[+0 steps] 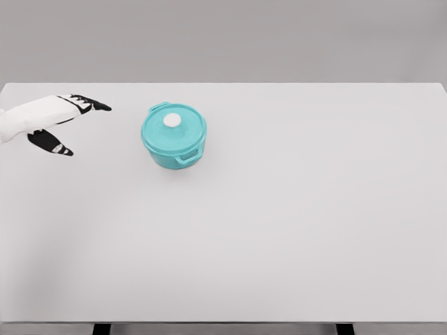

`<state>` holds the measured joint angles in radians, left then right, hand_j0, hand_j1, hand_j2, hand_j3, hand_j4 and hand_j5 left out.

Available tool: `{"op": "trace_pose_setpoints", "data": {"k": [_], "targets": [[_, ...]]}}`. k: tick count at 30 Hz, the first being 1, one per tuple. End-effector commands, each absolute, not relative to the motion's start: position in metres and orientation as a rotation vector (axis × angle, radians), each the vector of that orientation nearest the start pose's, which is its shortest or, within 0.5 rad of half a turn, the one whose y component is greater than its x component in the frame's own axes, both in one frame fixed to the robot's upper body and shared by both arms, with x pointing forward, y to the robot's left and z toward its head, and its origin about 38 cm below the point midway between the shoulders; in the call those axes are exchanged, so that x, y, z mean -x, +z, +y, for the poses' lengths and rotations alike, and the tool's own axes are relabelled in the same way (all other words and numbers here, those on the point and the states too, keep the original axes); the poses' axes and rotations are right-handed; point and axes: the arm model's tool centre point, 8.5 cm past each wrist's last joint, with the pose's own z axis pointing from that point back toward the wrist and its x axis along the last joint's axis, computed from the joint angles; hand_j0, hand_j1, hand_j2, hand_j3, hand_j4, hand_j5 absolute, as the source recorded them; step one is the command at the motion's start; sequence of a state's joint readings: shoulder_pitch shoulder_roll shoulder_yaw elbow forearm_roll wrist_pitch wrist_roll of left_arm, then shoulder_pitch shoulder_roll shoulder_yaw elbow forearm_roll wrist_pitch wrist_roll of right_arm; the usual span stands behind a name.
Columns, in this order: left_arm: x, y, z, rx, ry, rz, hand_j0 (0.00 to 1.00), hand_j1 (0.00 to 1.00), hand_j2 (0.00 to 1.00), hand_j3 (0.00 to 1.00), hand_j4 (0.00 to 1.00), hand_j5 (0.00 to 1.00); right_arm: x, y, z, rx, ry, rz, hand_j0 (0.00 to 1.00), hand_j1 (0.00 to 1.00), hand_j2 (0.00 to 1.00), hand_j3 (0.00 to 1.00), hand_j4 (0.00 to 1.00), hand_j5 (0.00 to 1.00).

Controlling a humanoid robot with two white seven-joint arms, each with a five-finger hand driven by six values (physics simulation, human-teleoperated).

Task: Open the lid of the pot with left arm

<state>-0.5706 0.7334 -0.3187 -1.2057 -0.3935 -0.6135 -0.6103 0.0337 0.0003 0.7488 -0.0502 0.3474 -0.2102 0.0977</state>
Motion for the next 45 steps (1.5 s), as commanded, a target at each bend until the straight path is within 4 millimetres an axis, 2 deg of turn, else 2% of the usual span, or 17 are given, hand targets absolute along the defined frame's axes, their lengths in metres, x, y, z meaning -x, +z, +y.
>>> {"op": "trace_pose_setpoints", "data": {"k": [1, 5, 7, 9, 12, 14, 16, 18, 19, 20, 22, 25, 27, 32, 37, 39, 45], "targets": [[-0.458, 0.207, 0.379, -0.46, -1.769, -1.369, 1.0, 1.0, 1.0, 1.0, 1.0, 1.0, 0.008, -0.262, -0.237, -0.154, 1.102, -0.098, 1.0, 1.0, 1.0, 1.0, 1.0, 1.0], [-0.459, 0.206, 0.38, -0.475, -1.783, -1.349, 1.0, 1.0, 1.0, 1.0, 1.0, 1.0, 0.007, -0.262, -0.238, -0.153, 1.103, -0.097, 1.0, 1.0, 1.0, 1.0, 1.0, 1.0], [-0.462, 0.21, 0.373, -0.474, -1.78, -1.372, 1.0, 1.0, 1.0, 1.0, 1.0, 1.0, 0.008, -0.262, -0.238, -0.153, 1.103, -0.095, 1.0, 1.0, 1.0, 1.0, 1.0, 1.0], [-0.466, 0.211, 0.356, -0.456, -1.784, -1.419, 1.0, 1.0, 1.0, 1.0, 1.0, 1.0, 0.008, -0.262, -0.238, -0.153, 1.103, -0.095, 1.0, 1.0, 1.0, 1.0, 1.0, 1.0], [-0.477, 0.232, 0.343, -0.477, -1.794, -1.47, 1.0, 1.0, 1.0, 1.0, 1.0, 1.0, 0.008, -0.262, -0.238, -0.153, 1.103, -0.095, 1.0, 1.0, 1.0, 1.0, 1.0, 1.0], [-0.481, 0.24, 0.308, -0.401, -1.89, -1.504, 1.0, 1.0, 1.0, 1.0, 1.0, 1.0, 0.008, -0.262, -0.238, -0.153, 1.103, -0.095, 1.0, 1.0, 1.0, 1.0, 1.0, 1.0], [-0.485, 0.25, 0.271, -0.241, -1.921, -1.578, 1.0, 1.0, 1.0, 1.0, 1.0, 1.0, 0.008, -0.262, -0.238, -0.153, 1.103, -0.095, 1.0, 1.0, 1.0, 1.0, 1.0, 1.0], [-0.49, 0.267, 0.262, -0.245, -1.969, -1.582, 1.0, 1.0, 1.0, 1.0, 1.0, 1.0, 0.008, -0.262, -0.238, -0.153, 1.103, -0.095, 1.0, 1.0, 1.0, 1.0, 1.0, 1.0], [-0.489, 0.263, 0.254, -0.227, -1.994, -1.572, 1.0, 1.0, 1.0, 1.0, 1.0, 1.0, 0.008, -0.262, -0.238, -0.153, 1.103, -0.095, 1.0, 1.0, 1.0, 1.0, 1.0, 1.0], [-0.49, 0.258, 0.241, -0.201, -2.02, -1.564, 1.0, 1.0, 1.0, 1.0, 1.0, 1.0, 0.008, -0.262, -0.238, -0.153, 1.103, -0.095, 1.0, 1.0, 1.0, 1.0, 1.0, 1.0], [-0.492, 0.266, 0.212, -0.185, -2.068, -1.605, 1.0, 1.0, 1.0, 1.0, 1.0, 1.0, 0.008, -0.262, -0.238, -0.153, 1.103, -0.095, 1.0, 1.0, 1.0, 1.0, 1.0, 1.0], [-0.494, 0.264, 0.207, -0.185, -2.076, -1.6, 1.0, 1.0, 1.0, 1.0, 1.0, 1.0, 0.008, -0.262, -0.238, -0.153, 1.103, -0.095, 1.0, 1.0, 1.0, 1.0, 1.0, 1.0], [-0.495, 0.257, 0.2, -0.237, -2.143, -1.55, 1.0, 1.0, 1.0, 1.0, 1.0, 1.0, 0.008, -0.262, -0.238, -0.153, 1.103, -0.095, 1.0, 1.0, 1.0, 1.0, 1.0, 1.0], [-0.5, 0.257, 0.205, -0.325, -2.197, -1.483, 1.0, 1.0, 1.0, 1.0, 1.0, 1.0, 0.008, -0.262, -0.238, -0.153, 1.103, -0.095, 1.0, 1.0, 1.0, 1.0, 1.0, 1.0], [-0.502, 0.25, 0.204, -0.398, -2.277, -1.397, 1.0, 1.0, 1.0, 1.0, 1.0, 1.0, 0.008, -0.262, -0.238, -0.153, 1.103, -0.095, 1.0, 1.0, 1.0, 1.0, 1.0, 1.0], [-0.505, 0.246, 0.209, -0.417, -2.279, -1.363, 1.0, 1.0, 1.0, 1.0, 1.0, 1.0, 0.008, -0.262, -0.238, -0.153, 1.103, -0.095, 1.0, 1.0, 1.0, 1.0, 1.0, 1.0], [-0.505, 0.237, 0.195, -0.404, -2.318, -1.343, 0.98, 0.98, 0.98, 0.98, 0.98, 0.98, 0.008, -0.262, -0.238, -0.153, 1.103, -0.095, 1.0, 1.0, 1.0, 1.0, 1.0, 1.0]]}}
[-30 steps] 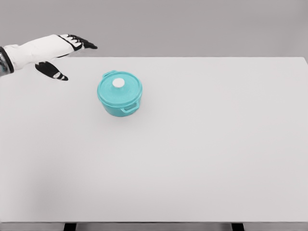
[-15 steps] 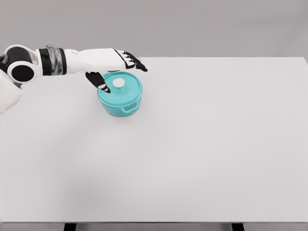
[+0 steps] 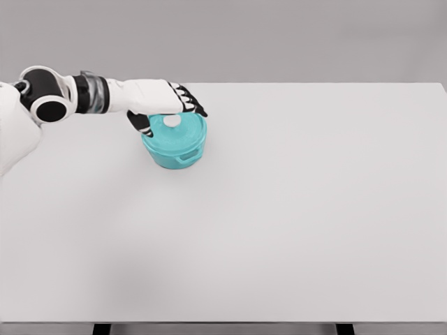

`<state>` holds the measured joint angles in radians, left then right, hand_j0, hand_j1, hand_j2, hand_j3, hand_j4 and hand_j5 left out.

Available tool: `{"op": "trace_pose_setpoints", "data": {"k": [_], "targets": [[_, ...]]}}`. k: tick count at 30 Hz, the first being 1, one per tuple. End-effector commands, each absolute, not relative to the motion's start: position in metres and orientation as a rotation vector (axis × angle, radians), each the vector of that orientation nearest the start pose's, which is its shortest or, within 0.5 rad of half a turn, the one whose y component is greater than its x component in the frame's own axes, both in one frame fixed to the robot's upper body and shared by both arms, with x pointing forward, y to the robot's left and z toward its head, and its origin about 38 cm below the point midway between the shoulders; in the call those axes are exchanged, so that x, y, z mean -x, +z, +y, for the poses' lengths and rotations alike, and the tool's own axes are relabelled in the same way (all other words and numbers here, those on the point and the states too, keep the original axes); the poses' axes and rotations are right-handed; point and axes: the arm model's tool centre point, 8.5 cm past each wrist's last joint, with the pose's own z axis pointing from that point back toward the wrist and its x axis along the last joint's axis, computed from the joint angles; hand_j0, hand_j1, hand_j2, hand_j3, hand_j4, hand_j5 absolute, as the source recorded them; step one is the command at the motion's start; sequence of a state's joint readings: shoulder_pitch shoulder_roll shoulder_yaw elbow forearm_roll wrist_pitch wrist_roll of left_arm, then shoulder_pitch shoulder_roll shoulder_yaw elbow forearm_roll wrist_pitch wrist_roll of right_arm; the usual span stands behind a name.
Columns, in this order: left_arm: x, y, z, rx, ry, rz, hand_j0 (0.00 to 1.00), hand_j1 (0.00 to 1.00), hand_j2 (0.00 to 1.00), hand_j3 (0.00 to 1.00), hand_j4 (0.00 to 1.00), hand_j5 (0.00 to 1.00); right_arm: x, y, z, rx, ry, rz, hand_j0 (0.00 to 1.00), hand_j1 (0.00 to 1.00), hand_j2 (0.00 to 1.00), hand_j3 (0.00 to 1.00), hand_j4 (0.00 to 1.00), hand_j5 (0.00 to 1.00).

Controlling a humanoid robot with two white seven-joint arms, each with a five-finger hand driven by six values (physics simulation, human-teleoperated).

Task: Open the lid of the pot with left arm

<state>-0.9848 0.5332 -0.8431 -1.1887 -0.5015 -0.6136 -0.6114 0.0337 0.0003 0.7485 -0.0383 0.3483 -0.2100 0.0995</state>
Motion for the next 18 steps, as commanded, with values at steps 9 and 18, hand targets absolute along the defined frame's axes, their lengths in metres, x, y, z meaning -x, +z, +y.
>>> {"op": "trace_pose_setpoints", "data": {"k": [9, 18], "targets": [[-0.5042, 0.2349, 0.1946, 0.528, 3.061, 1.767, 0.84, 0.84, 0.84, 0.84, 0.84, 0.84, 0.0078, -0.2621, -0.2381, -0.153, 1.103, -0.095, 1.0, 1.0, 1.0, 1.0, 1.0, 1.0], [-0.504, 0.2338, 0.1968, 0.53, 3.067, 1.762, 0.7, 0.7, 0.7, 0.7, 0.7, 0.7, 0.0078, -0.2621, -0.2381, -0.153, 1.102, -0.095, 1.0, 1.0, 1.0, 1.0, 1.0, 1.0]]}}
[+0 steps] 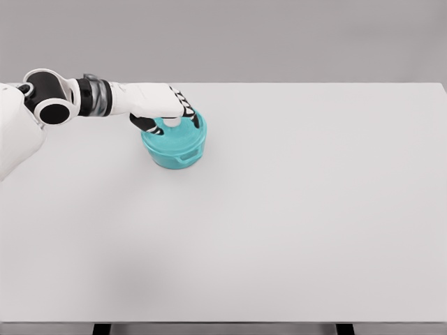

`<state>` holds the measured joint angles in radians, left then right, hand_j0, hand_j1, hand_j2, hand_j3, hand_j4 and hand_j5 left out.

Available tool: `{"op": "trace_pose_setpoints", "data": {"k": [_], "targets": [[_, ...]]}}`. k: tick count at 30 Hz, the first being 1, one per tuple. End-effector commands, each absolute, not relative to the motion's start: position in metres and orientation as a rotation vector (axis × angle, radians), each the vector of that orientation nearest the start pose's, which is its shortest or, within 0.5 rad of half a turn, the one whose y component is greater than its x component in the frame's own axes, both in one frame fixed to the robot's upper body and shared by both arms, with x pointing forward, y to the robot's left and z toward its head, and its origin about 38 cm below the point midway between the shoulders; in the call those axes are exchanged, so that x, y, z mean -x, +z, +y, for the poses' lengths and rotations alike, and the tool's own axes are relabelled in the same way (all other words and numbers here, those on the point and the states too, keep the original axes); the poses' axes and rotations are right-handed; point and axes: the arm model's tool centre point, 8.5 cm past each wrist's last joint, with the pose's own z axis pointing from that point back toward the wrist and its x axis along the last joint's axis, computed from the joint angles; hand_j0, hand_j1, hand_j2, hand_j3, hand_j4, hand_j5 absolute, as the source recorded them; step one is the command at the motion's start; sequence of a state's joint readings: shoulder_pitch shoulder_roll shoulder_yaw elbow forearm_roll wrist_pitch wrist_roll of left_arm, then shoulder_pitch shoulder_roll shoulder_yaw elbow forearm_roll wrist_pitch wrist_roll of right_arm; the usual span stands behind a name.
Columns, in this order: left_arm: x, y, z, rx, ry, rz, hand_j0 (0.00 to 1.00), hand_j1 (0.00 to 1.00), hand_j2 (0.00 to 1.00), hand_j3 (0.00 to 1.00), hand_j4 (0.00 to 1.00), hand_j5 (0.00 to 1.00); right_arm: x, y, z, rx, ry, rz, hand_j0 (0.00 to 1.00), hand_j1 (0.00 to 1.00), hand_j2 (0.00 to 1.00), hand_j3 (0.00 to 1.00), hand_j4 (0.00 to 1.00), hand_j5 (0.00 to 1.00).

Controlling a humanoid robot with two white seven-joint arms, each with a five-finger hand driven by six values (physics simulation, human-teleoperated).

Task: Open the lid of the pot with left arm

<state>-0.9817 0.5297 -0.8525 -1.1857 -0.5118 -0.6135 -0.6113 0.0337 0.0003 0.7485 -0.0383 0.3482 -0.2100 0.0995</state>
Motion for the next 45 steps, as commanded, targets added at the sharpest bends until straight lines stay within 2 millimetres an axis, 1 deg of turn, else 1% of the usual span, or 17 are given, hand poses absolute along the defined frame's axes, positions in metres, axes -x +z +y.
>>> {"op": "trace_pose_setpoints", "data": {"k": [1, 6, 7, 9, 13, 18, 24, 25, 30, 32, 36, 39, 41, 42, 43, 44, 45], "targets": [[-0.504, 0.234, 0.197, 0.53, 3.067, 1.762, 0.7, 0.7, 0.7, 0.7, 0.7, 0.7, 0.008, -0.262, -0.238, -0.153, 1.103, -0.095, 1.0, 1.0, 1.0, 1.0, 1.0, 1.0], [-0.504, 0.234, 0.2, 0.537, 3.071, 1.758, 0.7, 0.7, 0.7, 0.7, 0.7, 0.7, 0.008, -0.262, -0.238, -0.153, 1.103, -0.095, 1.0, 1.0, 1.0, 1.0, 1.0, 1.0], [-0.504, 0.233, 0.2, 0.536, 3.073, 1.756, 0.65, 0.65, 0.65, 0.65, 0.65, 0.65, 0.008, -0.262, -0.238, -0.153, 1.103, -0.095, 1.0, 1.0, 1.0, 1.0, 1.0, 1.0], [-0.504, 0.233, 0.2, 0.536, 3.073, 1.756, 0.61, 0.61, 0.61, 0.61, 0.61, 0.61, 0.008, -0.262, -0.238, -0.153, 1.103, -0.095, 1.0, 1.0, 1.0, 1.0, 1.0, 1.0], [-0.503, 0.232, 0.199, 0.53, 3.074, 1.757, 0.59, 0.59, 0.59, 0.59, 0.59, 0.59, 0.008, -0.262, -0.238, -0.153, 1.103, -0.095, 1.0, 1.0, 1.0, 1.0, 1.0, 1.0], [-0.503, 0.232, 0.2, 0.532, 3.076, 1.756, 0.51, 0.51, 0.51, 0.51, 0.51, 0.51, 0.008, -0.262, -0.238, -0.153, 1.103, -0.095, 1.0, 1.0, 1.0, 1.0, 1.0, 1.0], [-0.504, 0.238, 0.204, 0.554, 3.071, 1.758, 0.49, 0.49, 0.49, 0.49, 0.49, 0.49, 0.008, -0.262, -0.238, -0.153, 1.103, -0.095, 1.0, 1.0, 1.0, 1.0, 1.0, 1.0], [-0.505, 0.24, 0.209, 0.572, 3.075, 1.75, 0.49, 0.49, 0.49, 0.49, 0.49, 0.49, 0.008, -0.262, -0.238, -0.153, 1.103, -0.095, 1.0, 1.0, 1.0, 1.0, 1.0, 1.0], [-0.502, 0.254, 0.26, 0.716, 3.13, 1.686, 0.49, 0.49, 0.49, 0.49, 0.49, 0.49, 0.008, -0.262, -0.238, -0.153, 1.103, -0.095, 1.0, 1.0, 1.0, 1.0, 1.0, 1.0], [-0.496, 0.262, 0.288, 0.795, 3.156, 1.638, 0.49, 0.49, 0.49, 0.49, 0.49, 0.49, 0.008, -0.262, -0.238, -0.153, 1.103, -0.095, 1.0, 1.0, 1.0, 1.0, 1.0, 1.0], [-0.49, 0.27, 0.33, 0.909, 3.215, 1.583, 0.49, 0.49, 0.49, 0.49, 0.49, 0.49, 0.008, -0.262, -0.238, -0.153, 1.103, -0.095, 1.0, 1.0, 1.0, 1.0, 1.0, 1.0], [-0.488, 0.271, 0.34, 0.935, 3.232, 1.561, 0.5, 0.5, 0.5, 0.5, 0.5, 0.5, 0.008, -0.262, -0.238, -0.153, 1.103, -0.095, 1.0, 1.0, 1.0, 1.0, 1.0, 1.0], [-0.486, 0.264, 0.341, 0.914, 3.249, 1.558, 0.52, 0.52, 0.52, 0.52, 0.52, 0.52, 0.008, -0.262, -0.238, -0.153, 1.103, -0.095, 1.0, 1.0, 1.0, 1.0, 1.0, 1.0], [-0.486, 0.263, 0.341, 0.912, 3.251, 1.558, 0.56, 0.56, 0.56, 0.56, 0.56, 0.56, 0.008, -0.262, -0.238, -0.153, 1.103, -0.095, 1.0, 1.0, 1.0, 1.0, 1.0, 1.0], [-0.486, 0.262, 0.34, 0.908, 3.251, 1.559, 0.64, 0.64, 0.64, 0.64, 0.64, 0.64, 0.008, -0.262, -0.238, -0.153, 1.103, -0.095, 1.0, 1.0, 1.0, 1.0, 1.0, 1.0], [-0.486, 0.263, 0.34, 0.911, 3.249, 1.564, 0.83, 0.83, 0.83, 0.83, 0.83, 0.83, 0.008, -0.262, -0.238, -0.153, 1.103, -0.095, 1.0, 1.0, 1.0, 1.0, 1.0, 1.0], [-0.486, 0.262, 0.341, 0.908, 3.254, 1.561, 0.96, 0.96, 0.96, 0.96, 0.96, 0.96, 0.008, -0.262, -0.238, -0.153, 1.103, -0.095, 1.0, 1.0, 1.0, 1.0, 1.0, 1.0]]}}
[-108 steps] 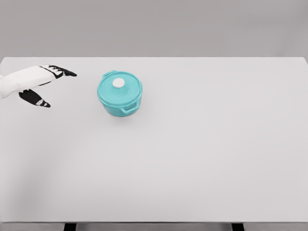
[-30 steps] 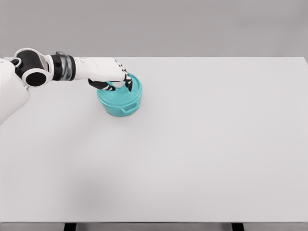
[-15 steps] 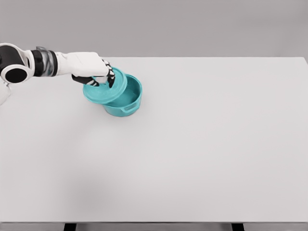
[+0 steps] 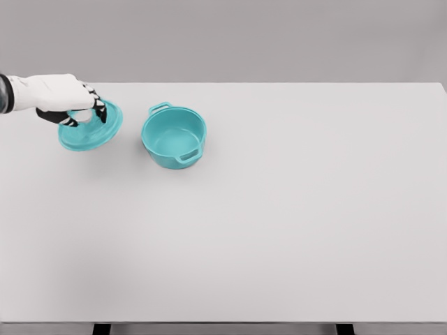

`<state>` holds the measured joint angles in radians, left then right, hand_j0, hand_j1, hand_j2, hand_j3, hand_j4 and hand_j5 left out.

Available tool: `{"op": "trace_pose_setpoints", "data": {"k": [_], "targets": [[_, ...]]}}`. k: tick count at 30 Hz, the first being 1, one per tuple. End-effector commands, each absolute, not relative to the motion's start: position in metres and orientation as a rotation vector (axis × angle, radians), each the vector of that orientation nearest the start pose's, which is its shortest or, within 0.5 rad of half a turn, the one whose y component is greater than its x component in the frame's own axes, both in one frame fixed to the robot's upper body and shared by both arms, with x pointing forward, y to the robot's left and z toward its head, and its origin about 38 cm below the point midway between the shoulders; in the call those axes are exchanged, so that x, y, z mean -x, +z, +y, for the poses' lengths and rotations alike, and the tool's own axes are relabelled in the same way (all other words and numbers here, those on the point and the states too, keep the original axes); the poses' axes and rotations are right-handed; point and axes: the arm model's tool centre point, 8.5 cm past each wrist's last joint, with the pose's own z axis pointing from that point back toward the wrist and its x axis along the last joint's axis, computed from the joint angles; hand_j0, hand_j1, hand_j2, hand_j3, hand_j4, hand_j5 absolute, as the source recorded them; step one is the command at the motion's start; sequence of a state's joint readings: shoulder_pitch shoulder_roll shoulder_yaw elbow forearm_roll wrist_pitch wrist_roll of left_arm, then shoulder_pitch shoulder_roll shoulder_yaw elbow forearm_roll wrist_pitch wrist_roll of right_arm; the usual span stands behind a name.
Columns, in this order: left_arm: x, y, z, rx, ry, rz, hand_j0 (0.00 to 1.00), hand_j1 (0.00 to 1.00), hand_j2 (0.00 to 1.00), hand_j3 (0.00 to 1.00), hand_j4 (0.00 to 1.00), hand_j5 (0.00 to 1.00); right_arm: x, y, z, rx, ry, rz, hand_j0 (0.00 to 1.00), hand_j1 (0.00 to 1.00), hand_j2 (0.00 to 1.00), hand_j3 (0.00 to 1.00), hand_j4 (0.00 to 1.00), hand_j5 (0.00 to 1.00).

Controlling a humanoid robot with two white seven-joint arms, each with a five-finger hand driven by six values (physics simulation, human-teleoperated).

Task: Open the lid of the pot with left arm

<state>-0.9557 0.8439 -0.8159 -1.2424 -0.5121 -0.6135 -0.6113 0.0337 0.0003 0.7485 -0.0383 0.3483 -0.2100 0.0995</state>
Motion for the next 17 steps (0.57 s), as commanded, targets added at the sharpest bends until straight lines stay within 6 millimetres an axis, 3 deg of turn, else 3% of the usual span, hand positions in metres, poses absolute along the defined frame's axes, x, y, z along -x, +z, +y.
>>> {"op": "trace_pose_setpoints", "data": {"k": [1, 5, 9, 11, 13, 17], "targets": [[-0.485, 0.26, 0.341, -0.62, -2.239, -1.075, 1.0, 1.0, 1.0, 1.0, 1.0, 1.0, 0.008, -0.262, -0.238, -0.153, 1.103, -0.095, 1.0, 1.0, 1.0, 1.0, 1.0, 1.0], [-0.485, 0.256, 0.343, -0.608, -2.232, -1.071, 1.0, 1.0, 1.0, 1.0, 1.0, 1.0, 0.008, -0.262, -0.238, -0.153, 1.103, -0.095, 1.0, 1.0, 1.0, 1.0, 1.0, 1.0], [-0.486, 0.262, 0.351, -0.446, -2.031, -1.254, 1.0, 1.0, 1.0, 1.0, 1.0, 1.0, 0.008, -0.262, -0.238, -0.153, 1.103, -0.095, 1.0, 1.0, 1.0, 1.0, 1.0, 1.0], [-0.49, 0.26, 0.38, -0.465, -1.936, -1.231, 1.0, 1.0, 1.0, 1.0, 1.0, 1.0, 0.008, -0.262, -0.238, -0.153, 1.103, -0.095, 1.0, 1.0, 1.0, 1.0, 1.0, 1.0], [-0.488, 0.245, 0.409, -0.466, -1.838, -1.194, 1.0, 1.0, 1.0, 1.0, 1.0, 1.0, 0.008, -0.262, -0.238, -0.153, 1.103, -0.095, 1.0, 1.0, 1.0, 1.0, 1.0, 1.0], [-0.487, 0.24, 0.422, -0.47, -1.804, -1.173, 1.0, 1.0, 1.0, 1.0, 1.0, 1.0, 0.008, -0.262, -0.238, -0.153, 1.103, -0.095, 1.0, 1.0, 1.0, 1.0, 1.0, 1.0]]}}
